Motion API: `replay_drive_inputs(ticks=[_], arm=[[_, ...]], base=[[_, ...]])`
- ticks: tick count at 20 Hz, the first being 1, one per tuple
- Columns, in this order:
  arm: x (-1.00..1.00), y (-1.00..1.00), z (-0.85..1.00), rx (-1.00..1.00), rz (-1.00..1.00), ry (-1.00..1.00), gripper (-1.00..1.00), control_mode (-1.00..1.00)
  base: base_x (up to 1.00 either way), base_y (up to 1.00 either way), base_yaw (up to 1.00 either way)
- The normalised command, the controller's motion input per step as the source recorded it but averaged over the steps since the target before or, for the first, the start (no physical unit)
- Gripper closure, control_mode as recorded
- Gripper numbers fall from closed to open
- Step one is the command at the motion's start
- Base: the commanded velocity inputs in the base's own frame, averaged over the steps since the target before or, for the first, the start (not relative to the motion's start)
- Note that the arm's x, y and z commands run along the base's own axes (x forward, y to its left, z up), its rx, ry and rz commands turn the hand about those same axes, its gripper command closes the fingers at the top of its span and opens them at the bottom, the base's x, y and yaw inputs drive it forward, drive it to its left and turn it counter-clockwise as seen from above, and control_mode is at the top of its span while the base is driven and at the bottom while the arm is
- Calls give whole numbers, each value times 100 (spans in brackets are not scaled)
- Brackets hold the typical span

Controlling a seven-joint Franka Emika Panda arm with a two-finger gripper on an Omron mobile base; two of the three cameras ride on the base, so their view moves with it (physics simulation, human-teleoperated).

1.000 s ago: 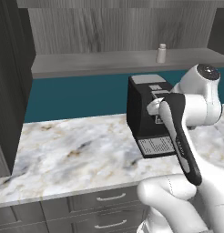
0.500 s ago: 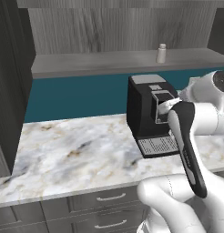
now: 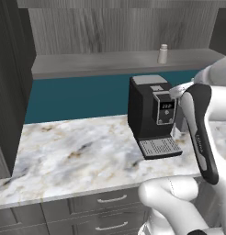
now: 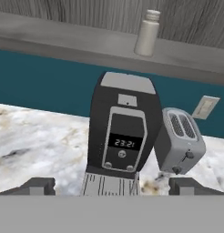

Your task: Retrieve the shaker from the cabinet and place it next the steak on a plate on the dining table.

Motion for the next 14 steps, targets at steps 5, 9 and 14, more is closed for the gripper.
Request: replay_drive_inputs(ticks=[5,9,14], arm=[[0,-14,48,1,3,-13,-100,-100],[1,-16,35,3,2,-13,-100,-100],[4,-18,19,1,3,-18,-100,-100]], base=[[0,0,0],[0,0,0],[0,0,0]])
